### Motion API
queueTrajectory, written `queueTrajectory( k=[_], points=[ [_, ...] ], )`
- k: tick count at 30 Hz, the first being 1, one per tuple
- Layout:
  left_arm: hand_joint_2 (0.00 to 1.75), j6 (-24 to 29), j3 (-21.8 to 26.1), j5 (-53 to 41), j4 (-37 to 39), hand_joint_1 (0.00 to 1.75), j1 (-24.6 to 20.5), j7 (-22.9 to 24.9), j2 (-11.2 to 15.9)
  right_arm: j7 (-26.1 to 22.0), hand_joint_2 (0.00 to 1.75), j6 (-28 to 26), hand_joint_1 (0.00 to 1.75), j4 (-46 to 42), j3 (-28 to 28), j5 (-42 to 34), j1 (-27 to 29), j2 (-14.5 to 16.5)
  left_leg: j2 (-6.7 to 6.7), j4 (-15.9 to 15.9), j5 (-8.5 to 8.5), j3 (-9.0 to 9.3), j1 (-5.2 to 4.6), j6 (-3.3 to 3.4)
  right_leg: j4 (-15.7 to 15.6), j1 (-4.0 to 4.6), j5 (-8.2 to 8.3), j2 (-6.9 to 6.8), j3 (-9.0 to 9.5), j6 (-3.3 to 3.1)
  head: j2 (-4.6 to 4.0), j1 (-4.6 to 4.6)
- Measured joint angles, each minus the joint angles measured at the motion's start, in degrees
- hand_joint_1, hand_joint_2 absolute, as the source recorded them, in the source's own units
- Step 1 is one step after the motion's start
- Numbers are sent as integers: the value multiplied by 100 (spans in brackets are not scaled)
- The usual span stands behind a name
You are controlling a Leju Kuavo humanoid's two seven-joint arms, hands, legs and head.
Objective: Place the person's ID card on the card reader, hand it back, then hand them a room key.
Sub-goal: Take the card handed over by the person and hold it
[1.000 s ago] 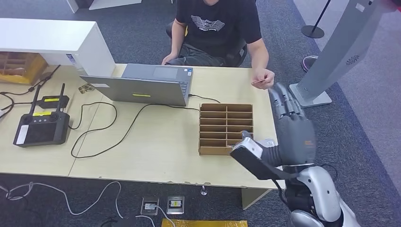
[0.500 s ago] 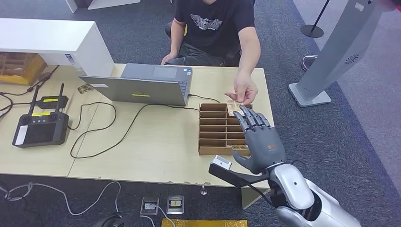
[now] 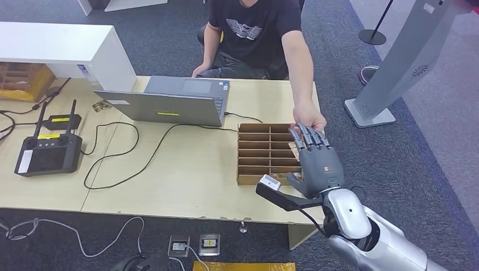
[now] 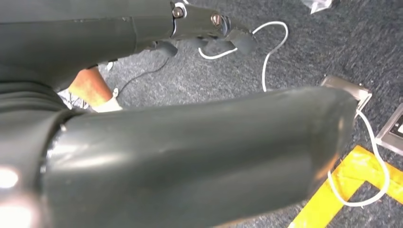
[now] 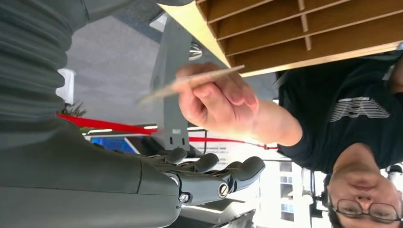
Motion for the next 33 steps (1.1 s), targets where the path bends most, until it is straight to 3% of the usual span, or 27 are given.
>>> queueTrajectory(
  k=[2,6,8,13,33],
  points=[
    [0,-46,15,-42,19,0,-21,0,-14,27,175,-16,0,105,-6,32,-55,1,0,0,0,0,0,0,0,0,0,0,0,0,0,0],
    [0,-102,52,-118,55,0,-36,0,-44,28,175,-165,167,310,-16,79,-117,3,0,0,0,-1,1,0,0,0,0,0,-1,0,0,0],
    [0,-110,87,-151,74,0,-37,0,-58,21,175,-305,175,407,-20,100,-123,6,0,0,0,-1,1,0,0,1,0,0,0,0,0,0],
    [0,-116,144,-223,122,0,-42,0,-92,9,175,-486,175,627,-24,114,-118,8,0,0,0,0,1,0,0,0,0,0,0,0,0,0],
    [0,-79,344,-507,248,0,15,-2,-178,-96,175,-471,175,1047,-14,-131,96,27,0,0,-1,-1,1,0,0,0,0,0,0,0,0,0]
  ],
)
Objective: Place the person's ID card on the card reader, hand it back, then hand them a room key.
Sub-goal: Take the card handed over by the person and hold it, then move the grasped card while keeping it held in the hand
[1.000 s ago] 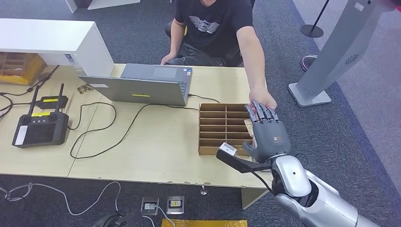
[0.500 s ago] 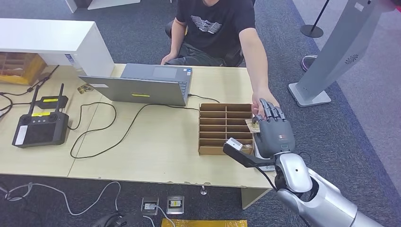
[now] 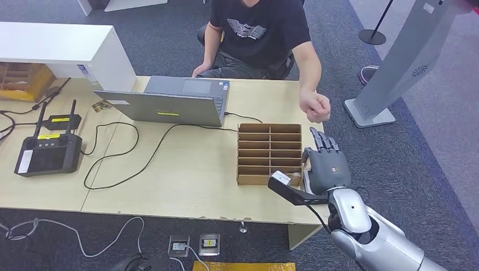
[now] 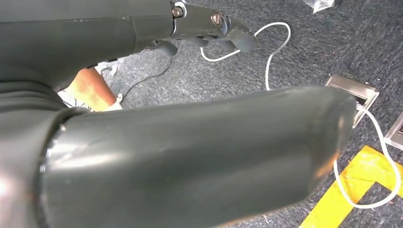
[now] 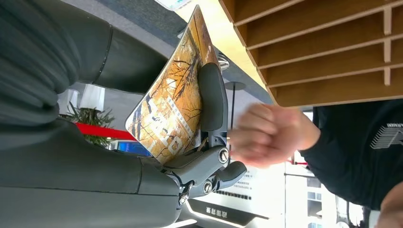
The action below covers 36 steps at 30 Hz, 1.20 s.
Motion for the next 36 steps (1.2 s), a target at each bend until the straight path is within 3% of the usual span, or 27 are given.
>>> queueTrajectory(
  k=[9,20,36],
  points=[
    [0,4,97,-40,26,0,32,1,-28,57,175,-30,175,342,-24,-74,131,37,0,0,0,0,0,0,0,0,0,-1,0,0,0,-1],
    [0,63,210,-104,51,0,76,4,-36,451,175,-394,175,689,-338,211,268,43,1,0,0,0,0,0,0,0,0,0,0,0,0,0],
    [0,143,340,-135,87,0,124,44,-85,526,175,-419,175,1086,-672,31,689,160,1,0,0,-1,0,0,0,0,0,-1,-1,0,0,-1]
  ],
)
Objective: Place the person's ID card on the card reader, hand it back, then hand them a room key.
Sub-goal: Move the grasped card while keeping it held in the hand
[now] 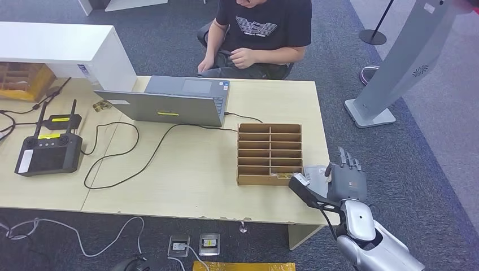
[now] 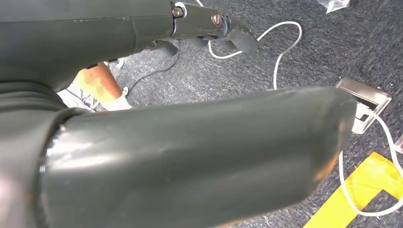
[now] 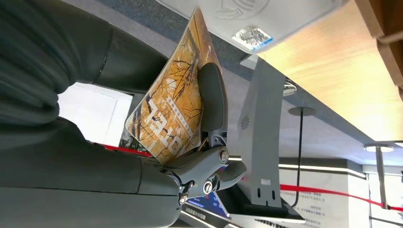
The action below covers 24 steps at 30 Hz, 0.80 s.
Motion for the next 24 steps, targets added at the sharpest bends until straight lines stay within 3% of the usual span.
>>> queueTrajectory(
  k=[24],
  points=[
    [0,-83,133,-272,39,0,1,63,-38,88,175,-44,175,60,-965,123,735,46,6,1,0,5,0,0,-1,0,0,4,1,0,0,1]
  ],
)
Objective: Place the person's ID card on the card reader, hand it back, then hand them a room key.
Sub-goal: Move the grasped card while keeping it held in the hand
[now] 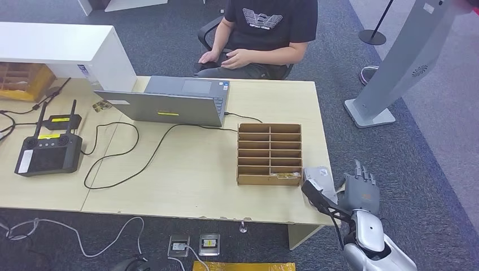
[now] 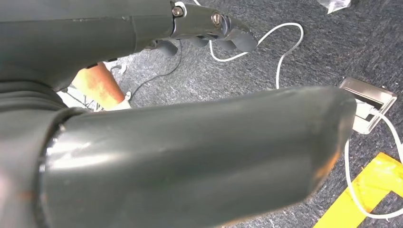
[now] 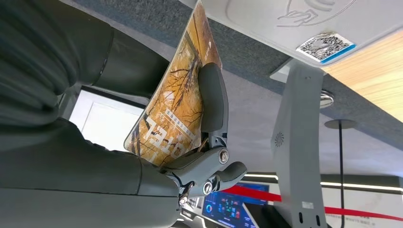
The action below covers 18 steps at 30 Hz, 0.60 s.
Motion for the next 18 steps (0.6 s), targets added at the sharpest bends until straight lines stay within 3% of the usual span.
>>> queueTrajectory(
  k=[18],
  points=[
    [0,-103,55,-194,8,0,-11,2,-47,-104,175,-221,175,-711,-531,703,219,-44,11,0,0,-2,0,0,1,0,3,13,-2,0,0,-1]
  ],
)
